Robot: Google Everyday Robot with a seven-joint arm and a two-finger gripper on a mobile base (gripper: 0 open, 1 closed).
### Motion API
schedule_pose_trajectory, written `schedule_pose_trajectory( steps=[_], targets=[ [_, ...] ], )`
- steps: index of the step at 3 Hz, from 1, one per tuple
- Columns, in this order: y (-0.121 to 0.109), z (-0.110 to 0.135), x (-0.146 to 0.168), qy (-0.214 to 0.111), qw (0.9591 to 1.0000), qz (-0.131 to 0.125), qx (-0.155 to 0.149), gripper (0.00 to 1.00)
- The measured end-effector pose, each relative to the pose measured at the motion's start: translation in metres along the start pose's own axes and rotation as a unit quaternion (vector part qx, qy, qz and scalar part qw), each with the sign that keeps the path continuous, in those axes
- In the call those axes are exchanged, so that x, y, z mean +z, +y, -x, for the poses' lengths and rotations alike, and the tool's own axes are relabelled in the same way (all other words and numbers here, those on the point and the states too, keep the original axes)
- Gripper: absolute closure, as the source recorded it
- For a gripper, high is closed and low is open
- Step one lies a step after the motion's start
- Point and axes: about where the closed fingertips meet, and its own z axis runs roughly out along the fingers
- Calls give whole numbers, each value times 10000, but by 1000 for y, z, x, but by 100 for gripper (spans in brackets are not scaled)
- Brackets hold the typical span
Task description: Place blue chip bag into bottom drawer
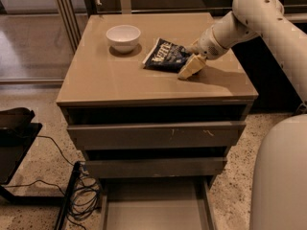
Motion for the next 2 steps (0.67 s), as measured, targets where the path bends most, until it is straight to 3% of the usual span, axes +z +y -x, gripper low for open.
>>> schedule_pose_trajectory(
  steps=[2],
  targets=[
    [0, 0, 0, 0, 10000, 1, 0, 88]
  ],
)
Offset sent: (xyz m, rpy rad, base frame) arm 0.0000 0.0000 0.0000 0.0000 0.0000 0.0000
